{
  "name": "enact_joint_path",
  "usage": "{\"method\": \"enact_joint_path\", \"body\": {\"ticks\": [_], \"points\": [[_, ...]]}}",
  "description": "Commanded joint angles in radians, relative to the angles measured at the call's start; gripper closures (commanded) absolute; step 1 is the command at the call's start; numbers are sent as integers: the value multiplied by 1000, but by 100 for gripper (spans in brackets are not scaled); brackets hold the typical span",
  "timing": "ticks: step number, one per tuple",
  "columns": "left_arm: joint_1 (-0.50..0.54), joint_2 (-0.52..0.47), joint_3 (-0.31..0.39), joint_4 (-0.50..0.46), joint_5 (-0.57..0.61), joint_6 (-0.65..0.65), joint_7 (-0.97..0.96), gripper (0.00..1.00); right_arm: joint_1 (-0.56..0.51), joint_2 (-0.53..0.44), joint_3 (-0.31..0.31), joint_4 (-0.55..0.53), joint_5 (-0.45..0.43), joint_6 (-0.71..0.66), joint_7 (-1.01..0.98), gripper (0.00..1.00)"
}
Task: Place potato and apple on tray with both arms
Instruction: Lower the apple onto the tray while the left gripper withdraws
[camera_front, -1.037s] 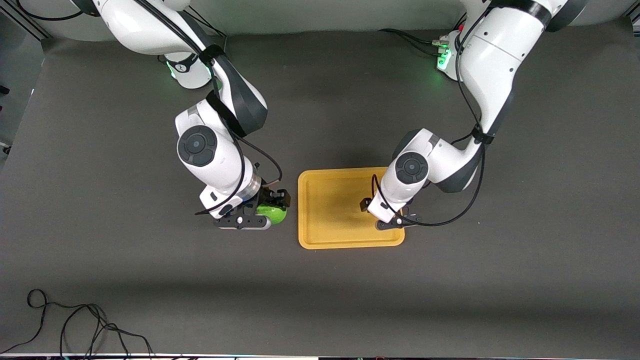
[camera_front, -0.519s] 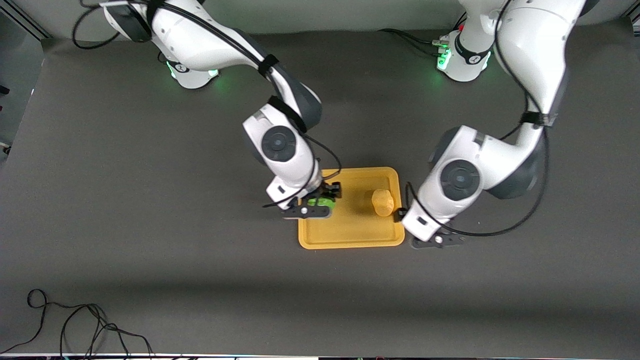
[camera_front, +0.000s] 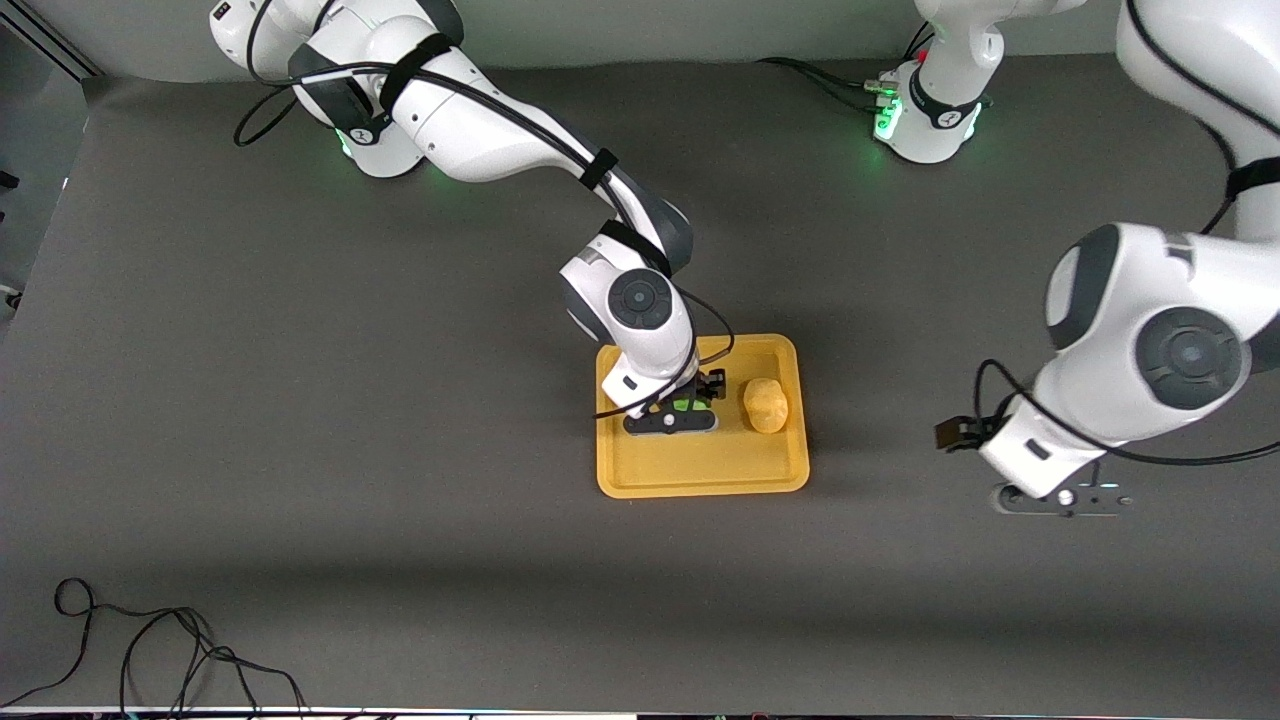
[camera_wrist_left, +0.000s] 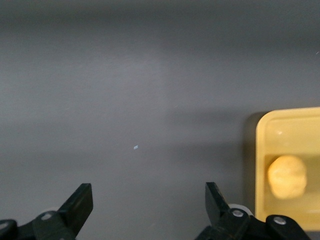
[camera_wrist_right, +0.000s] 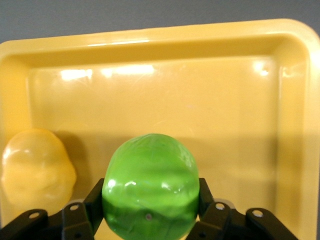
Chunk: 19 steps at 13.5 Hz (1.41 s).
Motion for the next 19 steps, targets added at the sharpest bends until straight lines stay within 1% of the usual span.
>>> {"method": "enact_joint_path", "body": {"ticks": [1, 3, 5, 6, 8, 10, 13, 14, 15, 16, 17, 18, 19], "points": [[55, -60, -8, -18, -20, -61, 123, 0, 8, 9, -10, 16, -35, -17, 29, 76], [99, -80, -5, -19, -76, -73, 192, 0, 8, 20, -10, 14, -37, -26, 32, 76], [134, -106, -2, -23, -136, -133, 193, 0, 8, 23, -10, 11, -38, -27, 41, 76], [154, -122, -3, -27, -139, -153, 194, 0, 8, 23, -10, 2, -38, -29, 43, 76], [155, -169, 0, -47, -141, -170, 196, 0, 9, 23, -10, -16, -38, -29, 46, 76], [155, -243, 3, -148, -142, -124, 190, 0, 9, 23, -10, -21, -37, -29, 47, 76], [155, -364, 7, -320, -153, -8, 190, 0, 9, 20, -10, -18, -37, -27, 86, 75], [153, -387, 7, -343, -155, -17, 179, 0, 9, 20, -10, -18, -35, -29, 87, 74], [153, -395, 7, -352, -155, -18, 180, 0, 9, 17, -9, -16, -35, -29, 89, 69], [155, -398, 7, -352, -153, -14, 182, 0, 9, 17, -9, -16, -34, -29, 89, 62], [158, -404, 7, -351, -155, 5, 182, 0, 9, 15, -10, -15, -34, -29, 89, 54], [161, -406, 7, -349, -155, 40, 186, 0, 9, 17, -9, -15, -35, -27, 89, 42], [161, -410, 6, -351, -155, 37, 188, 0, 9, 15, -10, -13, -37, -27, 87, 35]]}}
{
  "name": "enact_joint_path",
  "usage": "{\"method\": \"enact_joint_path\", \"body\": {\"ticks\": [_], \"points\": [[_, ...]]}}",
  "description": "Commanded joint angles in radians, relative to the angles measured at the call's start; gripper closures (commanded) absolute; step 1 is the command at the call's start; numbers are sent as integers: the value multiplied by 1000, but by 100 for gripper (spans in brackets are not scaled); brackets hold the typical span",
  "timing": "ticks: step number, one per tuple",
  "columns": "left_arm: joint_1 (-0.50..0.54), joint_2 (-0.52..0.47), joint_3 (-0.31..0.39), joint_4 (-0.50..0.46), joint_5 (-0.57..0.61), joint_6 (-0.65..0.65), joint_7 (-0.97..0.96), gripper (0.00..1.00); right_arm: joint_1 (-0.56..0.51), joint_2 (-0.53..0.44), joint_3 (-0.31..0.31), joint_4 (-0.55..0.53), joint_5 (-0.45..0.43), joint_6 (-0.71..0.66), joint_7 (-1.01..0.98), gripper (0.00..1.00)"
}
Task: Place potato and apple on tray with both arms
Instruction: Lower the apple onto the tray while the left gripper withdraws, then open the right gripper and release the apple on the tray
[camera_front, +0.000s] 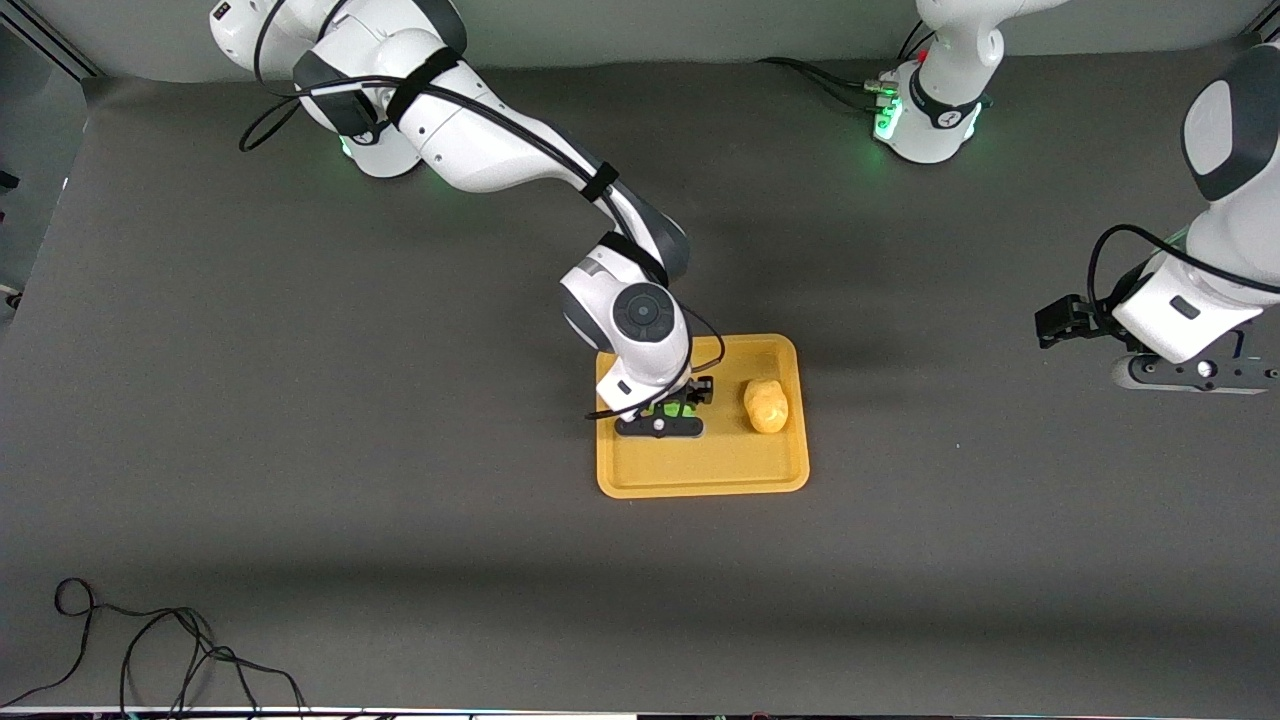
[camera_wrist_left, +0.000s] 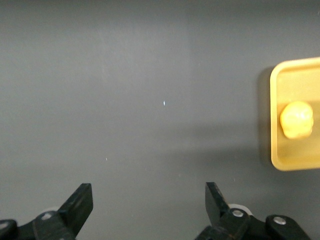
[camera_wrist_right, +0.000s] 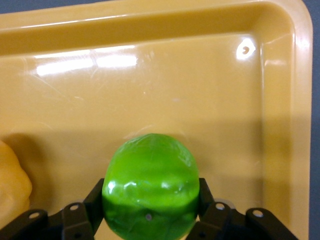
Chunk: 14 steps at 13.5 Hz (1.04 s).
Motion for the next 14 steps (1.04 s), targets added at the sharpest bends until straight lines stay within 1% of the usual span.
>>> {"method": "enact_joint_path", "body": {"ticks": [1, 2, 4, 5, 6, 7, 9, 10, 11, 12, 13, 14], "points": [[10, -63, 1, -44, -13, 28, 7, 0, 9, -12, -5, 1, -20, -5, 32, 30], [12, -88, 1, -58, -13, 17, 7, 0, 7, -15, -5, 4, -20, -4, 32, 23], [25, -106, 1, -60, -13, -1, 23, 0, -3, -20, -5, 6, -22, -4, 28, 6], [35, -108, 1, -58, -14, -20, 73, 0, -5, -23, -5, 8, -22, -4, 23, 0], [38, -111, 1, -59, -14, -33, 119, 0, -6, -31, -5, 8, -22, -4, 23, 0], [41, -119, 1, -61, -20, -52, 121, 0, -5, -31, -5, 9, -22, -4, 23, 0], [64, -154, 1, -90, -80, -66, 130, 0, -6, -34, -8, 9, -22, -4, 20, 0], [70, -175, 4, -99, -101, -70, 132, 0, -22, -60, -10, 6, -20, -4, 14, 0], [64, -195, 22, -96, -103, -81, 133, 0, -51, -89, -5, -2, -17, -5, 14, 0], [53, -198, 51, -86, -103, -95, 133, 0, -58, -133, -5, -14, -19, -16, 14, 0], [39, -199, 65, -70, -103, -107, 132, 0, -60, -190, -8, -46, -19, -53, 14, 0], [36, -199, 81, -63, -103, -121, 133, 0, -72, -242, -30, -67, -20, -79, 12, 0]]}}
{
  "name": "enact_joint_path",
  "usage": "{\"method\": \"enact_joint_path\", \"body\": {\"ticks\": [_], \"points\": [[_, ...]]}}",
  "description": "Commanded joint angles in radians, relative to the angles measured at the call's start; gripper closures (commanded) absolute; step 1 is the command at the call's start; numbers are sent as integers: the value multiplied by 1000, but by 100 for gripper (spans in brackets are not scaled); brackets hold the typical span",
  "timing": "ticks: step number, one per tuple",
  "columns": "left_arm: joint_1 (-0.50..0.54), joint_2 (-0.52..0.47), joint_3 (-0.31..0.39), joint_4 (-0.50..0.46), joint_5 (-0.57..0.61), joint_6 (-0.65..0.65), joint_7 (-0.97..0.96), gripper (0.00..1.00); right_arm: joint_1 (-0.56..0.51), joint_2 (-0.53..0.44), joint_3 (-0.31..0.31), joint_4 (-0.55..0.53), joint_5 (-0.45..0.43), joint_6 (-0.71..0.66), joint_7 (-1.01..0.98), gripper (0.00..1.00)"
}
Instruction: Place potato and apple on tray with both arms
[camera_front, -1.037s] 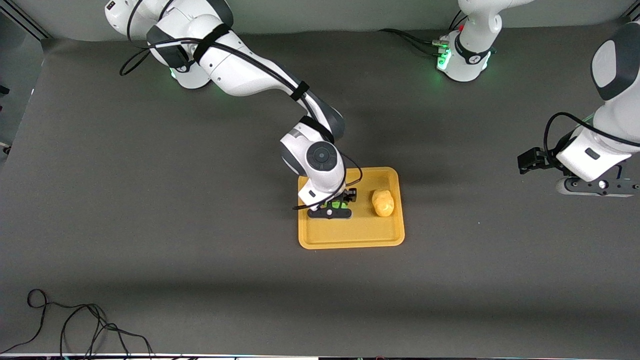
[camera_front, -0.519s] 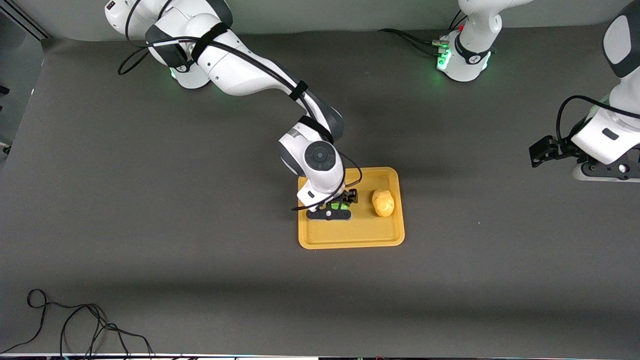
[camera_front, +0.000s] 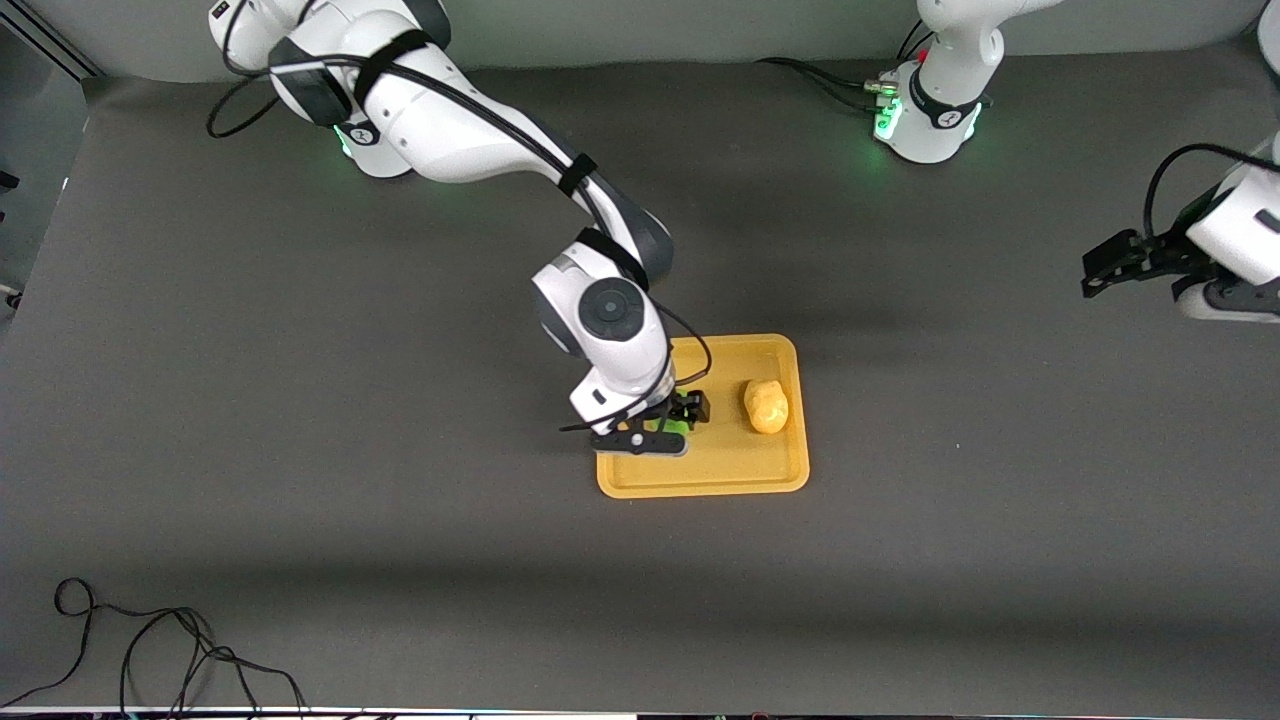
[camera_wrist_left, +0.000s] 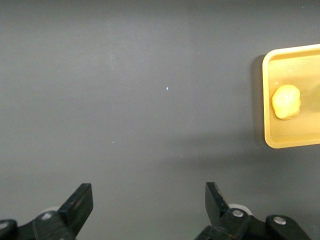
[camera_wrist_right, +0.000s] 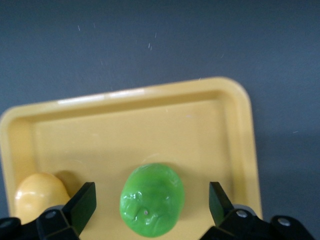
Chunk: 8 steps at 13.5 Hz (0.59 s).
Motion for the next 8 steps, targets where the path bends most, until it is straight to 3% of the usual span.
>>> {"method": "enact_joint_path", "body": {"ticks": [1, 4, 8], "points": [[-21, -29, 41, 2, -18, -38, 22, 0, -30, -176, -22, -103, -13, -72, 12, 0], [-111, -21, 102, 27, -12, -43, 16, 0, -76, -329, -31, -207, -10, -106, 24, 0], [-116, -7, 132, 38, -15, -43, 22, 0, -106, -536, -126, -355, -10, -197, -174, 0]]}}
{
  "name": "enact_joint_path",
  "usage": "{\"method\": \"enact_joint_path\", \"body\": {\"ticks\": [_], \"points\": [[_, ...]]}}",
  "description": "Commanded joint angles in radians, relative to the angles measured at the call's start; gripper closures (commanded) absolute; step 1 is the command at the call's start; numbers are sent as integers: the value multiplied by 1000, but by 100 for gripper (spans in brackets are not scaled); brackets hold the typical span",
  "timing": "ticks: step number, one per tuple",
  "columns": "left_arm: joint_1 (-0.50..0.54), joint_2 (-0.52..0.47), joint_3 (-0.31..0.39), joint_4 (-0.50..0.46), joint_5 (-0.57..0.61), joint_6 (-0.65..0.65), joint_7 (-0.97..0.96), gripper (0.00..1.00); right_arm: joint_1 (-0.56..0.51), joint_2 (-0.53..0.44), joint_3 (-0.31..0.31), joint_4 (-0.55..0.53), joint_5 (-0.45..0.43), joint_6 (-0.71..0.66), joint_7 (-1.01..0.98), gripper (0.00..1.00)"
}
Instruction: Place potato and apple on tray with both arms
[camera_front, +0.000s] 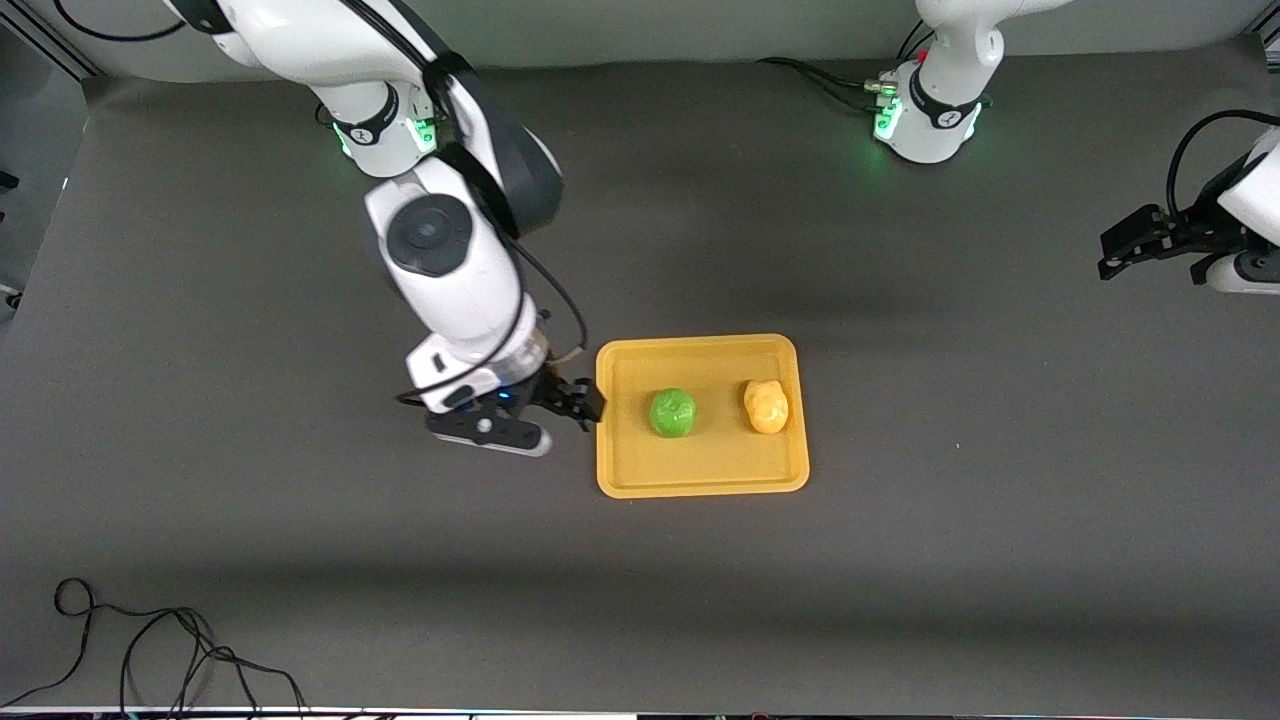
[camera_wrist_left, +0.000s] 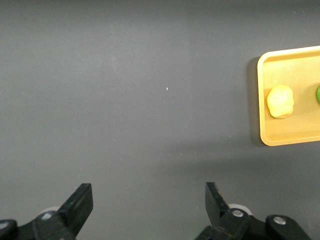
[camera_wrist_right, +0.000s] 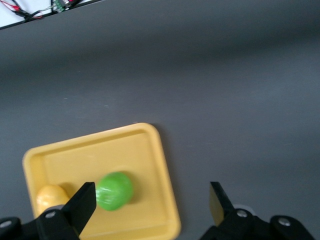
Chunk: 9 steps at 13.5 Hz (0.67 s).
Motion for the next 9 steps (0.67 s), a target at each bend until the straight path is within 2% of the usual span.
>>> {"method": "enact_joint_path", "body": {"ticks": [1, 3, 4, 5, 8, 9], "points": [[-38, 27, 73, 27, -9, -20, 13, 0, -2, -190, -77, -192, -10, -10, -136, 0], [-140, 44, 164, 44, -6, -18, 29, 0, -8, -258, -138, -212, -10, -91, -229, 0], [-147, 65, 172, 71, -6, -24, 48, 0, -57, -298, -135, -211, -11, -125, -292, 0], [-150, 80, 170, 99, -5, -38, 80, 0, -124, -332, -112, -214, -10, -150, -372, 0], [-153, 107, 166, 160, 5, -99, 85, 0, -353, -407, 19, -215, -19, -318, -496, 0], [-153, 114, 166, 175, 6, -105, 85, 0, -402, -422, 29, -218, -22, -352, -524, 0]]}}
